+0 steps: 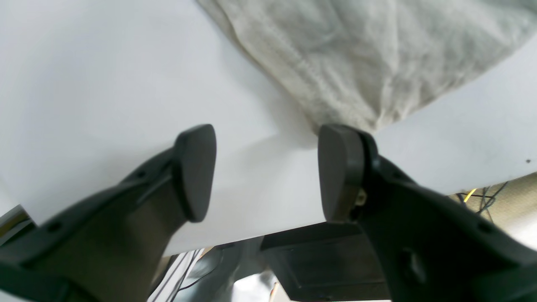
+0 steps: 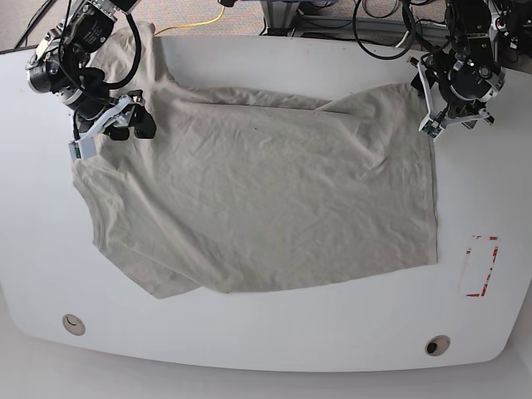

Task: Layout the t-shirt on the table in an organized manner, then fold the t-shirt properly
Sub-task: 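Move the left gripper to the shirt's collar edge and grasp it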

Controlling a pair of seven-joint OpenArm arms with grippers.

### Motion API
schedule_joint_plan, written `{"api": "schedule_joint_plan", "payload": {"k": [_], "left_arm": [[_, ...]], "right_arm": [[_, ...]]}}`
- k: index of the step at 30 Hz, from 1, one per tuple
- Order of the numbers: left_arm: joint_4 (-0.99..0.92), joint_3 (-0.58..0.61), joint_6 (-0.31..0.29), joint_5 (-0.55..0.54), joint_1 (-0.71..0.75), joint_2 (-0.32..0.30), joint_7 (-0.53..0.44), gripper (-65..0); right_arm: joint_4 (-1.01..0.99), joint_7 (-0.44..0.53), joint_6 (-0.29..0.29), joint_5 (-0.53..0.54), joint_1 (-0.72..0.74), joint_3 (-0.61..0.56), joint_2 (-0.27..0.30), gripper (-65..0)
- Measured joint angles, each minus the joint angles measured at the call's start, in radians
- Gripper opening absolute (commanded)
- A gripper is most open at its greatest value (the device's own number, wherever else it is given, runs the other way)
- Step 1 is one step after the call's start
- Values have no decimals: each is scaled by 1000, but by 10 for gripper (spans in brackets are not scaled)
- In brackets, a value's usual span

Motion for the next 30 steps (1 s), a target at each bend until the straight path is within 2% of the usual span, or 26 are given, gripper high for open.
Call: {"api": "schedule_joint_plan", "payload": {"k": [4, 7, 30], "left_arm": [[0, 0, 0, -109, 0, -2, -2, -292], [-1, 2, 0, -149, -2, -2, -2, -292], [-39, 3, 0, -151, 10, -5, 22, -292]], "right_arm": [[0, 0, 0, 0, -2, 0, -11, -270], [0, 0, 0, 0, -3, 0, -12, -270], [0, 0, 1, 0, -8, 4, -11, -270]]}}
